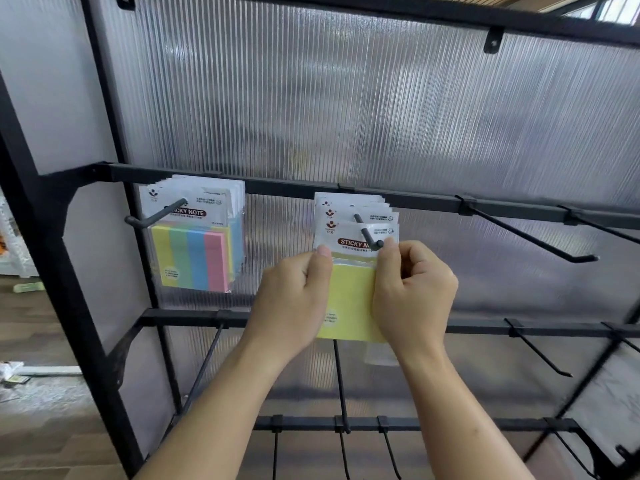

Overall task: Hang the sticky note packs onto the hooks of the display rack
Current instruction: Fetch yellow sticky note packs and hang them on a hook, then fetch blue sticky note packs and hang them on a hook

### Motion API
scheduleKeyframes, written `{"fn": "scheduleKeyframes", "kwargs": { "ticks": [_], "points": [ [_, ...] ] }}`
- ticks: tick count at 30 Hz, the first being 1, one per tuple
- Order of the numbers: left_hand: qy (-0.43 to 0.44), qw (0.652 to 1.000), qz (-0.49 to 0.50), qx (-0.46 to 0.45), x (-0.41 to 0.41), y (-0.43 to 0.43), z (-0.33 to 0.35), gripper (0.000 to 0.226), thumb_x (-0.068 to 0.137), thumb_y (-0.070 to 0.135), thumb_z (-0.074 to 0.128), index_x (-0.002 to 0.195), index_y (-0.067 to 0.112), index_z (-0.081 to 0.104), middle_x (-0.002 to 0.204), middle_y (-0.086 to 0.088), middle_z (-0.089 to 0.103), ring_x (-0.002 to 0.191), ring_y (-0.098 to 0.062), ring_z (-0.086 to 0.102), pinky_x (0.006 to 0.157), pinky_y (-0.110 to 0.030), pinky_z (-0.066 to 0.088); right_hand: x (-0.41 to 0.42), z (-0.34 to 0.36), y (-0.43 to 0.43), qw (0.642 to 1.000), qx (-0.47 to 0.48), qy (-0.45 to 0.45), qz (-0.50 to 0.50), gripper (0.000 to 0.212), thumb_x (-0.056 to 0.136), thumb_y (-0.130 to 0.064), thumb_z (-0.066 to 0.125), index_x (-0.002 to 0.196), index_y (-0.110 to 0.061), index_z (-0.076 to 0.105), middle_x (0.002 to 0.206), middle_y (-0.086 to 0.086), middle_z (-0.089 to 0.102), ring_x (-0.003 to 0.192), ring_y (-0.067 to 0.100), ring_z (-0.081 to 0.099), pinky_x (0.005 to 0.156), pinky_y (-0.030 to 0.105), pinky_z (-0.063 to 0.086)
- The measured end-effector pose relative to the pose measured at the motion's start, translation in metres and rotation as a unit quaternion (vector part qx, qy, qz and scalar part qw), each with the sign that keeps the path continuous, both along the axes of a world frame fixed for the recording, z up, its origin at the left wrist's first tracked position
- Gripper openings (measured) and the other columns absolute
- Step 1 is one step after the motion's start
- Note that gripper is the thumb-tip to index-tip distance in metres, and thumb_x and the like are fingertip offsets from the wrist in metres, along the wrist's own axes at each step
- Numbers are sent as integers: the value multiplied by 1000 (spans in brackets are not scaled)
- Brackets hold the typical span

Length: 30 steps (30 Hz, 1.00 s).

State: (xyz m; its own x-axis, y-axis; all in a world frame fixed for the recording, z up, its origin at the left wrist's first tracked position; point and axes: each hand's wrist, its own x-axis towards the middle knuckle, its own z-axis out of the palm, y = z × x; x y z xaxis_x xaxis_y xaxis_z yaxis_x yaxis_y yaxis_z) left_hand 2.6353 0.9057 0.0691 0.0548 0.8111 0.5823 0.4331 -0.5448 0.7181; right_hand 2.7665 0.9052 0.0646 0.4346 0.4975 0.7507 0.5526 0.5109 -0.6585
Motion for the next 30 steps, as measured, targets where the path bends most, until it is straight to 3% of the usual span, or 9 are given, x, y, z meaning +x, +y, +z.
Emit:
{"fn": "scheduleKeyframes", "kwargs": {
  "ticks": [3, 8, 15, 18, 20, 23, 26, 28, 30],
  "points": [
    [78, 996, 47, 20, -1, 12, 5, 53, 104, 34, 32, 55, 15, 37, 49, 1, 41, 48, -12, 41, 46, -24, 23, 4, 1, 13, 999, -15, -34, -24, 32, 93, -24, 52, 64, -14, 55, 50, -12, 48, 53, -1, 50, 49, 10, 32],
    [157, 985, 73, 14, -1, 23, 11, 58, 105, 36, 27, 54, 14, 43, 49, -1, 45, 53, -15, 50, 50, -32, 28, 8, 8, 24, 993, -50, -95, -56, 34, 96, -25, 51, 67, -8, 56, 52, -7, 46, 47, 10, 40, 52, 32, 30],
    [261, 953, 153, 24, -12, 0, 11, 46, 103, 48, 23, 67, 24, 39, 63, 8, 46, 58, -12, 47, 48, -26, 25, 11, 4, 5, 982, -122, -112, -85, 26, 96, -32, 51, 83, -11, 60, 67, -3, 58, 65, 23, 54, 62, 31, 36],
    [318, 923, 212, 27, -15, -20, -3, 44, 101, 49, 25, 97, 18, 55, 89, 2, 54, 82, -19, 54, 60, -29, 30, 11, -9, -12, 974, -140, -157, -85, 19, 94, -26, 51, 86, -12, 61, 73, -2, 62, 67, 21, 52, 61, 30, 33],
    [354, 905, 235, 22, -18, -33, -16, 49, 101, 47, 27, 121, 14, 56, 107, -6, 61, 97, -27, 58, 67, -33, 39, 11, -18, -25, 969, -117, -205, -69, 21, 91, -25, 50, 86, -11, 65, 78, 2, 65, 72, 24, 56, 62, 33, 40],
    [386, 891, 238, 5, -20, -59, -40, 57, 96, 45, 29, 134, 11, 54, 124, -18, 61, 116, -37, 56, 83, -47, 49, 9, -34, -43, 955, -121, -270, -25, 27, 88, -26, 50, 96, -9, 70, 90, 8, 69, 83, 31, 59, 71, 38, 44],
    [407, 875, 238, -108, -22, -92, -67, 59, 99, 47, 24, 149, 18, 37, 150, -18, 40, 141, -36, 32, 110, -54, 30, 4, -58, -59, 923, -174, -339, 52, 43, 90, -33, 42, 115, -7, 65, 113, 12, 67, 105, 37, 57, 86, 45, 47],
    [410, 864, 250, -150, -30, -112, -88, 56, 102, 45, 26, 152, 20, 31, 155, -16, 33, 145, -35, 25, 114, -54, 23, -3, -76, -68, 888, -223, -387, 108, 55, 90, -38, 33, 129, -7, 56, 130, 17, 57, 125, 39, 48, 101, 52, 40],
    [409, 850, 278, -182, -41, -134, -108, 54, 101, 43, 31, 149, 18, 37, 150, -18, 39, 142, -37, 31, 110, -57, 29, -15, -92, -77, 852, -254, -428, 161, 62, 89, -40, 25, 134, -6, 50, 136, 19, 51, 132, 41, 39, 107, 56, 33]
  ]
}}
